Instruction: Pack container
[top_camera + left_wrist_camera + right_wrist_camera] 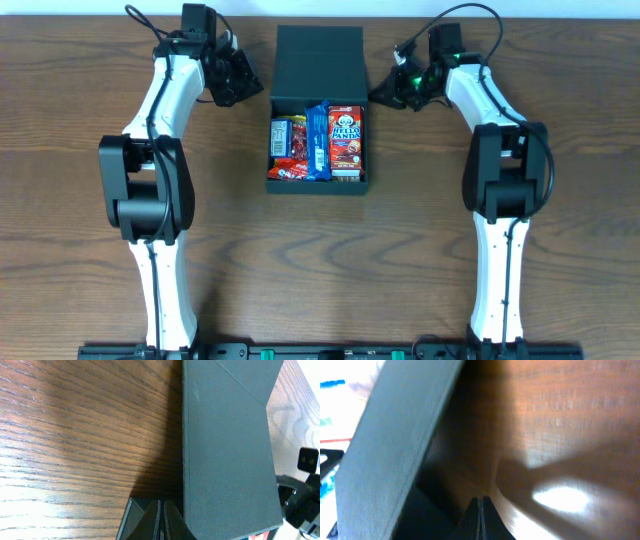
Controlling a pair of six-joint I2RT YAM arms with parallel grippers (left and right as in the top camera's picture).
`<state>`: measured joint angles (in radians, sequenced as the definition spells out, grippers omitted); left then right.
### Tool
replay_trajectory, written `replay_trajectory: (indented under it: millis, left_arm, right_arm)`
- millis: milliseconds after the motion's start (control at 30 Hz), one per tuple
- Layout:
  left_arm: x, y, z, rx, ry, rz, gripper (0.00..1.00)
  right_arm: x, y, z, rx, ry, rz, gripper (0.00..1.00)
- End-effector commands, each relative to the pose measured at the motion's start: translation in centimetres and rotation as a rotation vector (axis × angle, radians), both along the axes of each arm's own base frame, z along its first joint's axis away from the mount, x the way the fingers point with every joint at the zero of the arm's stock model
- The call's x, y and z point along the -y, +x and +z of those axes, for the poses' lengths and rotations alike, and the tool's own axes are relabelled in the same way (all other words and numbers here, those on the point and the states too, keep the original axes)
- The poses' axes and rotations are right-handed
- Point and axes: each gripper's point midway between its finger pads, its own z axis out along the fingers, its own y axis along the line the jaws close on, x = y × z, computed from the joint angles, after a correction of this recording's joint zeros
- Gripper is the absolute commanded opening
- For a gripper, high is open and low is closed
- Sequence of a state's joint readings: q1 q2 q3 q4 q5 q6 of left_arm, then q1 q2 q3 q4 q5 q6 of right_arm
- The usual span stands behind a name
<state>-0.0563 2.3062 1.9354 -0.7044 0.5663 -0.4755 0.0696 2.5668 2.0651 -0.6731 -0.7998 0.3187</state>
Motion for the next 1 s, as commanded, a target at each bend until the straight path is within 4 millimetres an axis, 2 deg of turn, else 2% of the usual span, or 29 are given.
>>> replay_trajectory:
  millis: [0, 167, 233, 533, 700, 967]
  left_arm:
    - [0.2, -0.4, -1.3, -0.038, -0.005, 0.005, 0.06]
    - [0.2, -0.3, -1.3, -0.041, -0.008, 0.012, 0.06]
    - [0.2, -0.4, -1.3, -0.042, -0.008, 0.012, 0.06]
    - [0.2, -0.3, -1.3, -0.041, -0.008, 0.012, 0.06]
    - [0.2, -0.2, -1.2, -0.037, -0.009, 0.014, 0.06]
    - [-0.2, 0.0, -1.2, -0.030, -0.009, 0.022, 0.06]
  right_arm:
    - [0.1, 0.6, -0.5, -0.016, 0.051, -0.031, 0.01]
    - [0.0, 2.2, -0.8, 0.006, 0.080, -0.082, 0.01]
    - [-0.6, 2.7, -0.9, -0.005, 0.141, -0.092, 0.01]
    - [-1.4, 3.4, -0.9, -0.037, 0.188, -0.140, 0.01]
    - [-2.8, 4.0, 1.0, 0.012, 0.271, -0.103, 0.01]
    - [-3.3, 4.2, 2.6, 0.053, 0.339, -0.061, 0.01]
